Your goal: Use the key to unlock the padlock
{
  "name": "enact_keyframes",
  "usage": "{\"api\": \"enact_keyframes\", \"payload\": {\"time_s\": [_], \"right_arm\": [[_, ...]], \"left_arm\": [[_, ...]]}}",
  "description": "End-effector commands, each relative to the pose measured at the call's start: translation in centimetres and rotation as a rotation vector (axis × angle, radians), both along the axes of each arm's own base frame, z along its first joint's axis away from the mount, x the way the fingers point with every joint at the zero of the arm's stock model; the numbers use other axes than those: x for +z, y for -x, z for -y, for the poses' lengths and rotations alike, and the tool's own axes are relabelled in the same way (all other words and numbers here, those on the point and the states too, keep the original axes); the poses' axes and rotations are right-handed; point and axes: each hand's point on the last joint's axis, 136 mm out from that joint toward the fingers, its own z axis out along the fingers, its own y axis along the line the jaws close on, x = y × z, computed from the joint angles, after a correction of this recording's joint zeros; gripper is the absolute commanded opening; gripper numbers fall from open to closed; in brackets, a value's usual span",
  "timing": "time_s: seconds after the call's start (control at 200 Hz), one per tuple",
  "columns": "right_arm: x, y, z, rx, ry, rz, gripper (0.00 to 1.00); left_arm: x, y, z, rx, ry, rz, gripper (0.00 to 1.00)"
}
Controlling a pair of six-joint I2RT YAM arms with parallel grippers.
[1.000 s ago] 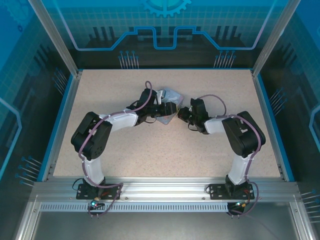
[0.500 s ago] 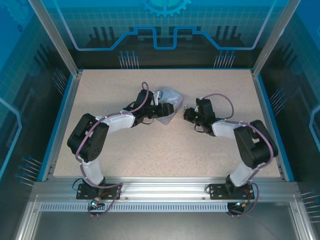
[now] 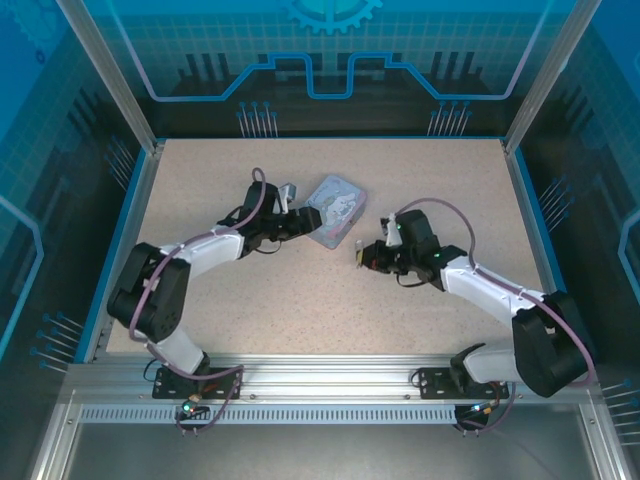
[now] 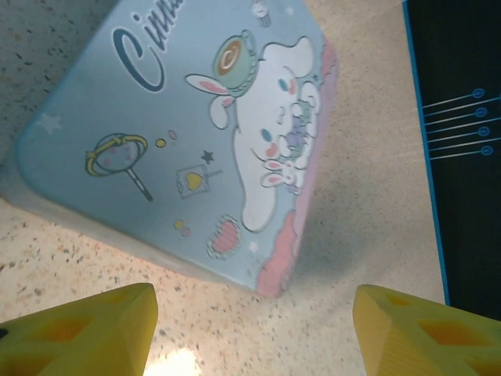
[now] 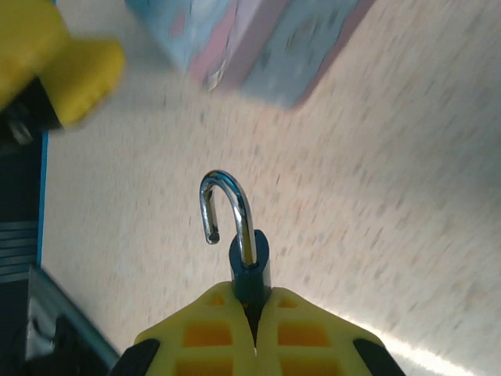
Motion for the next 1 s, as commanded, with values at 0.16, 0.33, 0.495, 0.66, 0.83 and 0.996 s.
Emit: {"api": "enact_keyframes", "payload": {"time_s": [0.16, 0.33, 0.495, 0.66, 0.83, 0.996], "right_arm": [[-3.4, 5.2, -3.2, -0.033, -0.098, -0.199, 0.01], [-5.0, 5.8, -4.1, -0.028, -0.041, -0.21, 0.01], [-6.4, 5.5, -4.6, -0.028, -0.01, -0.233, 0.01], [-7.4, 5.2, -5.1, -0.037, 0.023, -0.244, 0.03], [-8.6, 5.4, -4.4, -0.067, 0.059, -0.266, 0.11], [-8.5, 5.6, -3.8, -0.072, 0.075, -0.255, 0.24]], "left_arm": [[6.5, 3.0, -5.2, 0.094, -0.018, 0.187, 0.8], [7.2, 5.7, -9.8, 0.2, -0.081, 0.235, 0.89], [6.7, 7.9, -12.2, 0.263, -0.113, 0.235, 0.94], [6.0, 8.7, -13.0, 0.298, -0.107, 0.221, 0.94], [6.4, 8.7, -12.9, 0.294, -0.096, 0.219, 0.95], [7.2, 8.8, -13.0, 0.291, -0.113, 0.229, 0.95]]}}
